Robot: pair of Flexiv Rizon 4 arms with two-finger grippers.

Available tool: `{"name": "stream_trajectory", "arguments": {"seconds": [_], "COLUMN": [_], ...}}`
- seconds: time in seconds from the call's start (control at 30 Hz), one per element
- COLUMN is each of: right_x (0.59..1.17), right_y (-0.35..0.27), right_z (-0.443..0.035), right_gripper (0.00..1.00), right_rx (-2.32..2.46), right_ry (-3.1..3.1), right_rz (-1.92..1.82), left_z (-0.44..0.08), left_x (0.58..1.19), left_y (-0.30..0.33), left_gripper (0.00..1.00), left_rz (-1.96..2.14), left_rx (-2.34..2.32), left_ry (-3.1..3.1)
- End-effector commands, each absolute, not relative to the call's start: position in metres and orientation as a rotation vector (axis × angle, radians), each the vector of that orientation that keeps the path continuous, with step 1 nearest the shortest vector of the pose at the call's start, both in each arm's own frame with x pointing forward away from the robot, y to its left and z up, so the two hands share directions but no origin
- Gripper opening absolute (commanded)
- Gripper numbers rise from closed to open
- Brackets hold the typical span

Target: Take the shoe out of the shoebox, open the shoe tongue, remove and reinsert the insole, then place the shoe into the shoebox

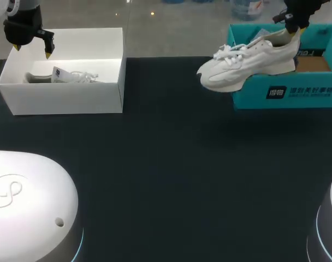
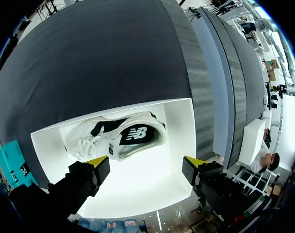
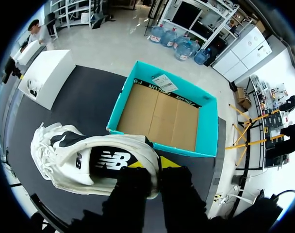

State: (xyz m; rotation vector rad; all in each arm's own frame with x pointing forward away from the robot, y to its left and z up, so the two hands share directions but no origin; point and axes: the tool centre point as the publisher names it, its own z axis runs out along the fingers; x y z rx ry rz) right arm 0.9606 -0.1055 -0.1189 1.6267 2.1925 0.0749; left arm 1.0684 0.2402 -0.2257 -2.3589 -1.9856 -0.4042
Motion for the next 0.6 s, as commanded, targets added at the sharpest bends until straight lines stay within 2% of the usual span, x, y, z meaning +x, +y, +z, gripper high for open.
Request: {"name": "stream_trajectory", "arguments": {"seconds": [0.03,0.6], "right_x": [0.926,0.858], "right_y": [-0.088,-0.007], "right_z": [-0.119,-0.14], "right_gripper": [0.0,0.0], "right_rx": [1.578,1.623], "right_ry": [2.16,2.222], "right_rz": [0.124,0.212], "left_z": [-0.225,-0.225], "left_x": [1.067,1.067], "left_y": [0.241,0.241], "left_gripper": [1.0,1.0], "left_rz": [-0.407,-0.407], "left_rx": [-2.36,-2.36], "left_ry": [-1.984,-1.984]}}
